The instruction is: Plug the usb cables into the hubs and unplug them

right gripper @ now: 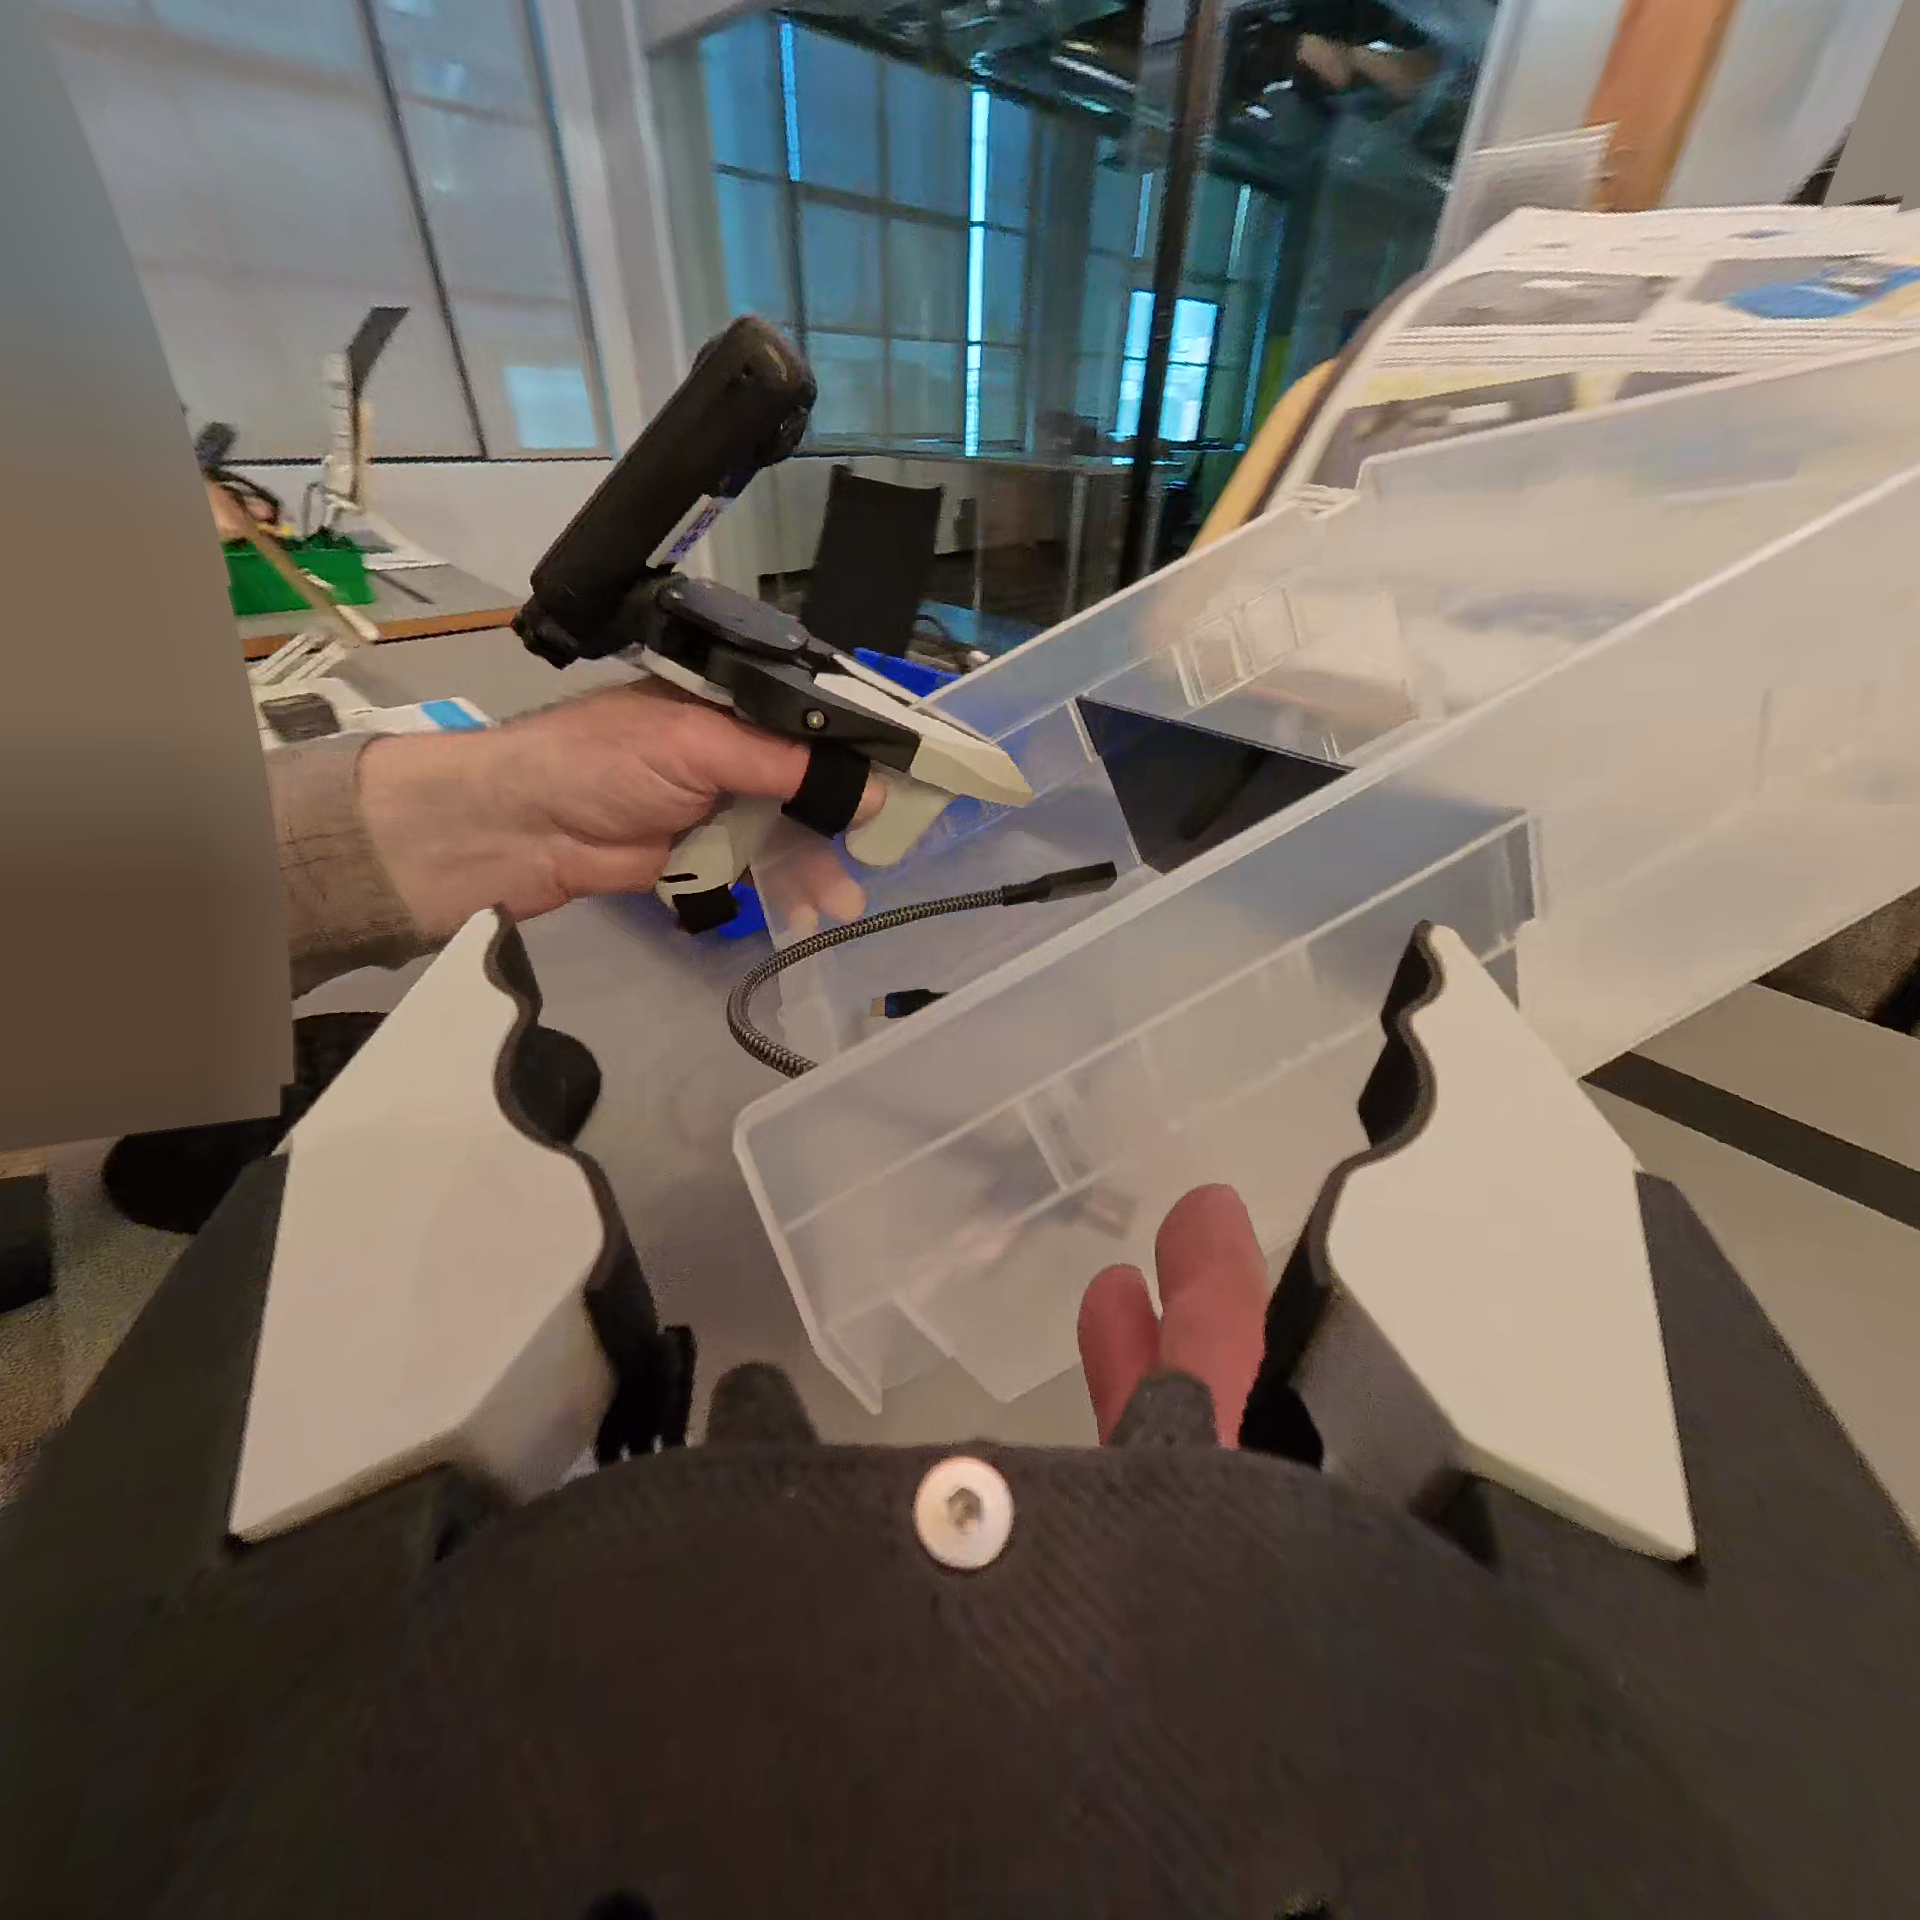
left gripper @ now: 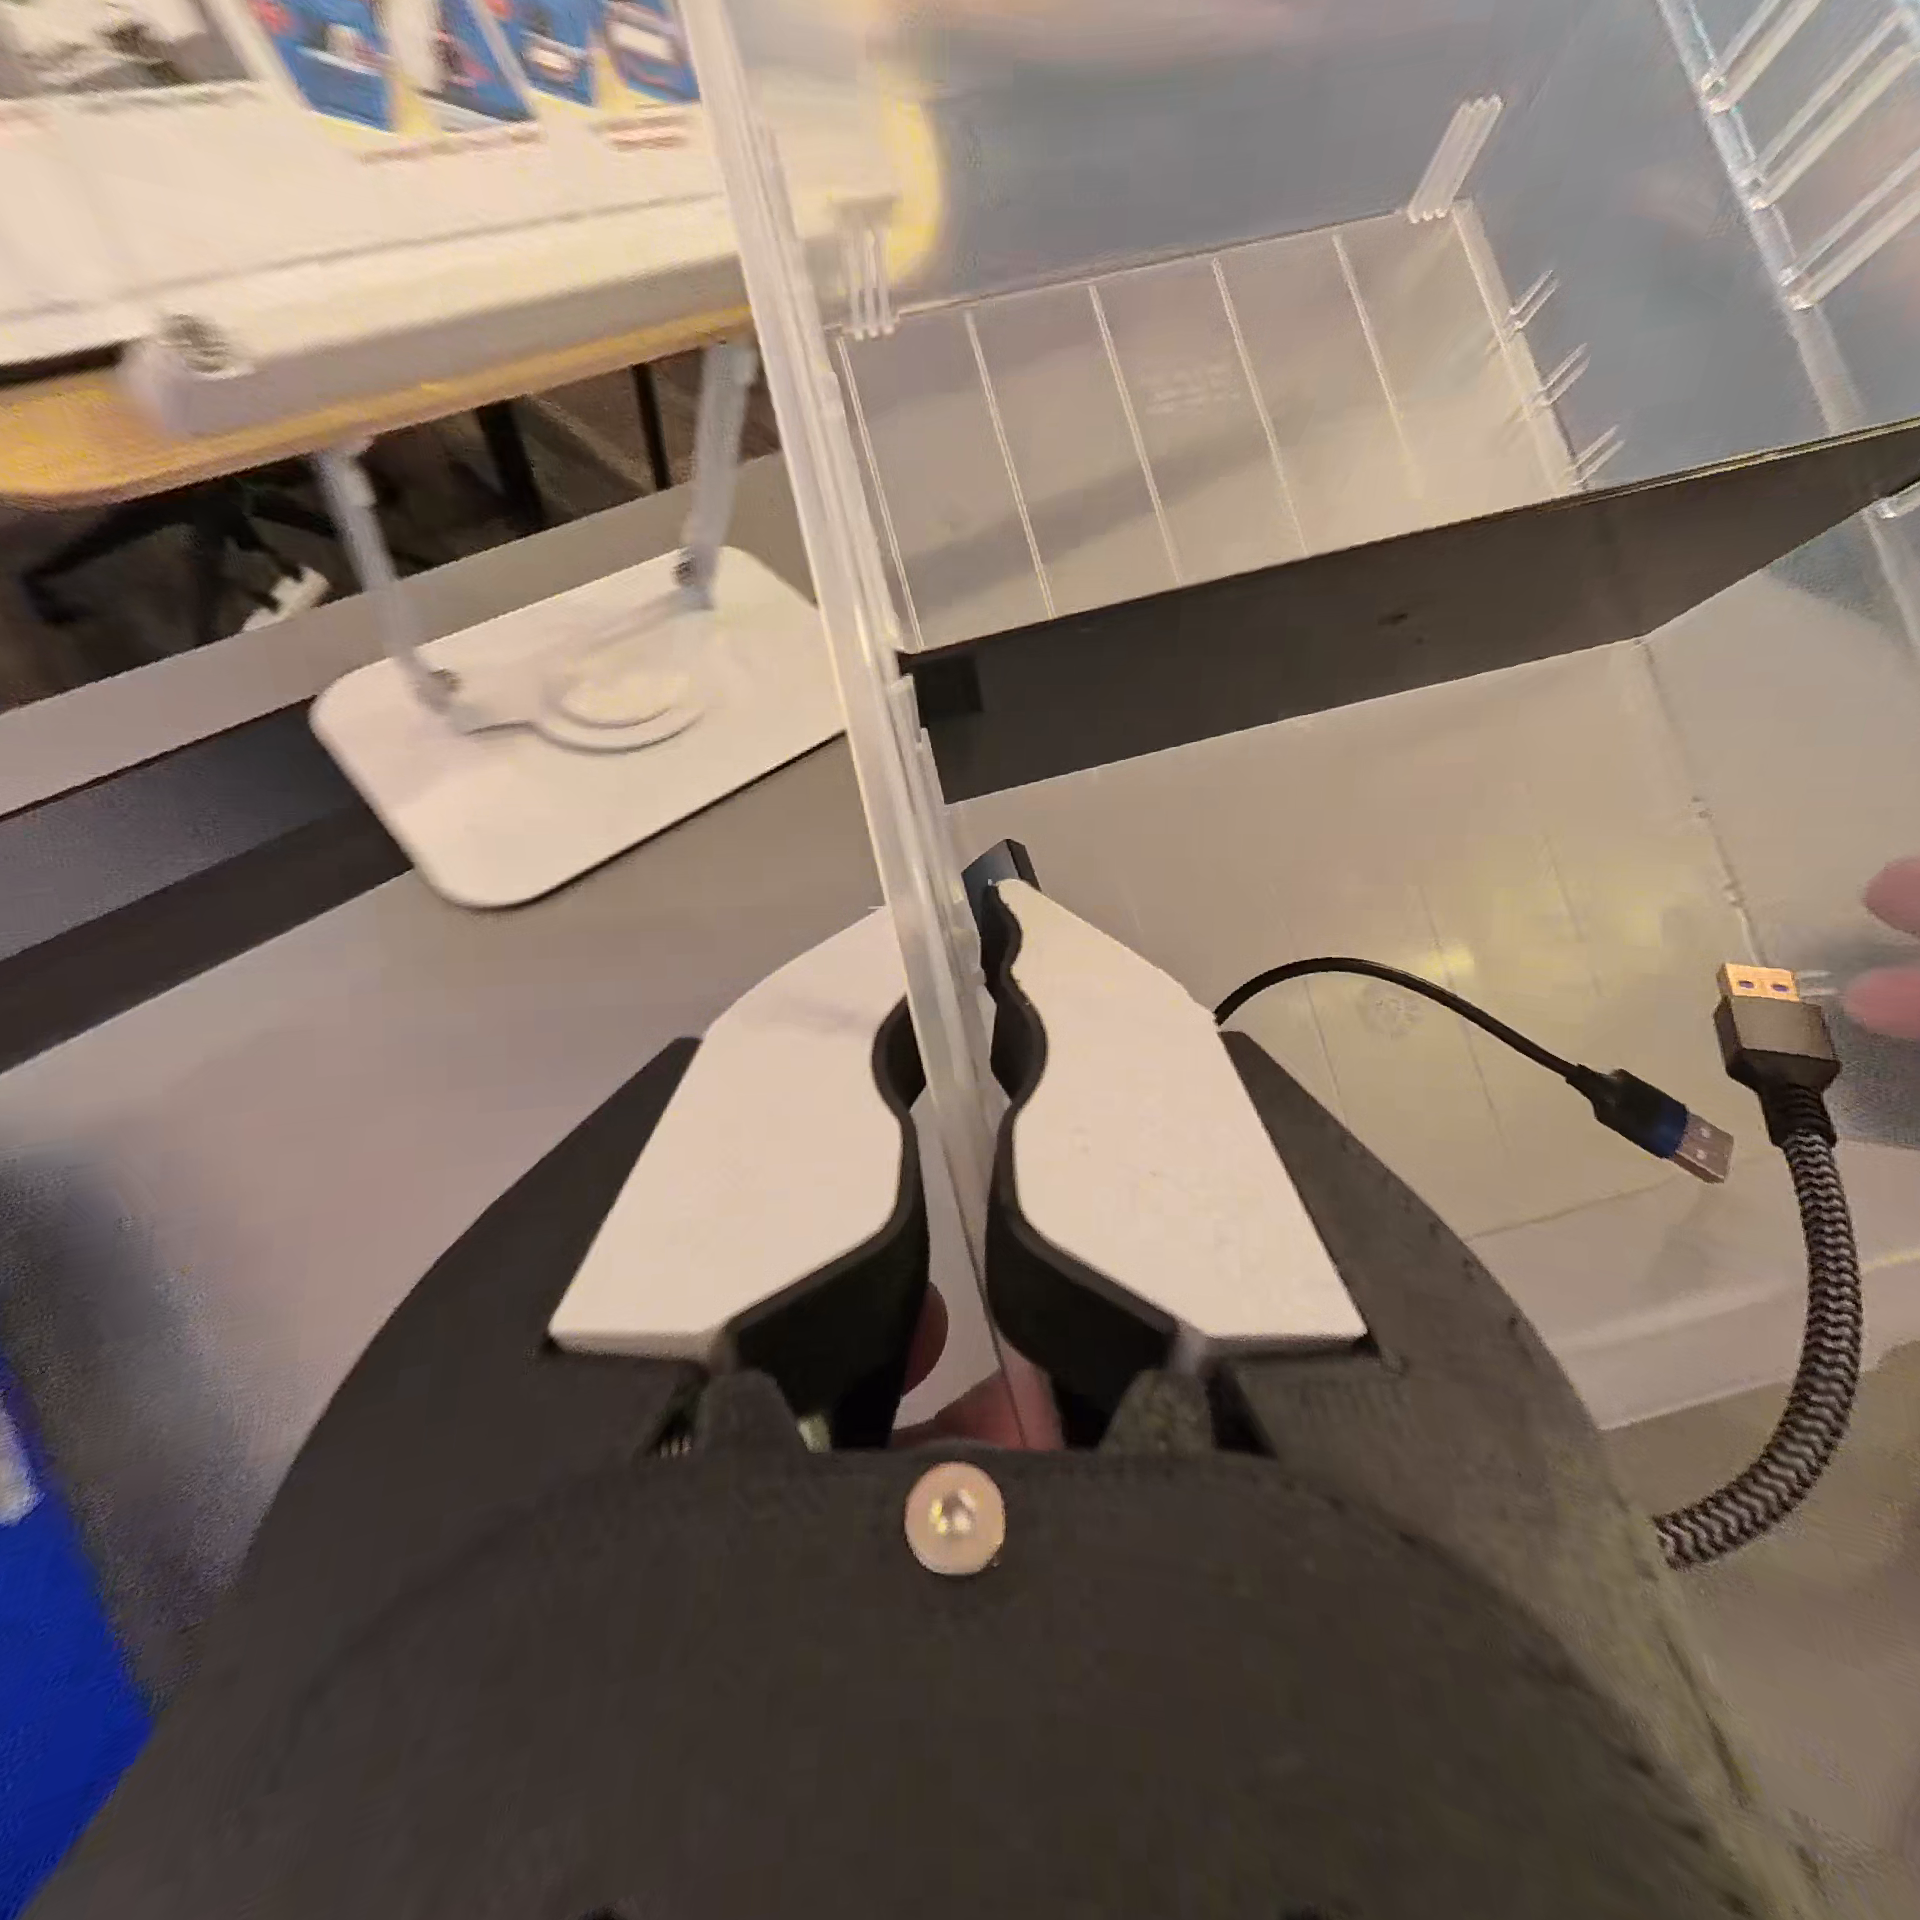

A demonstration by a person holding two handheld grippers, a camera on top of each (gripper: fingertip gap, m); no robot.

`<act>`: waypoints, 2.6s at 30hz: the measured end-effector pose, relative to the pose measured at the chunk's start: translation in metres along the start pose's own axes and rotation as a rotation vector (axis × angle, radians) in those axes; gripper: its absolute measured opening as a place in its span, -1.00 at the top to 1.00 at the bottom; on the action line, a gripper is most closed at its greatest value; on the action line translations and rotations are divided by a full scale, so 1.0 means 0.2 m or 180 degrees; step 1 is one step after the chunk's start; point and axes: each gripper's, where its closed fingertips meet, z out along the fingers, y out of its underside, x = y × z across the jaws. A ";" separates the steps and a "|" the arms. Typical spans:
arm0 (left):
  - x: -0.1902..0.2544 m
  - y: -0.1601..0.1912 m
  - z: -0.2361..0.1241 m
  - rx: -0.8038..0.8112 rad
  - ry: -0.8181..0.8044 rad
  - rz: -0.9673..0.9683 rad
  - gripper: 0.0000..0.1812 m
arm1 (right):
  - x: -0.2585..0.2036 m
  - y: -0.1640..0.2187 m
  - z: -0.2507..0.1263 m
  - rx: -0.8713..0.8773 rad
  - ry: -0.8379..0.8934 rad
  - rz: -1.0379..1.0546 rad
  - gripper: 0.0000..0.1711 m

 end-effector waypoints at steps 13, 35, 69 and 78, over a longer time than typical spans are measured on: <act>0.59 -0.09 0.92 -0.0398 0.0561 -0.0045 0.72 | 0.96 0.23 -0.47 -0.0404 0.0902 0.0503 -0.68; 1.20 -0.17 1.44 -0.0127 0.1044 -0.0839 0.12 | 1.94 0.58 -0.89 -0.1036 0.1451 0.0723 -0.31; 0.15 -0.55 0.36 0.1150 -0.0142 0.0258 -0.03 | 1.15 -0.43 -0.06 -0.0297 0.0899 -0.1110 0.15; -0.22 -0.55 0.19 0.1230 -0.0587 0.0361 0.09 | 1.06 -0.34 0.31 -0.0146 0.0529 -0.0846 0.30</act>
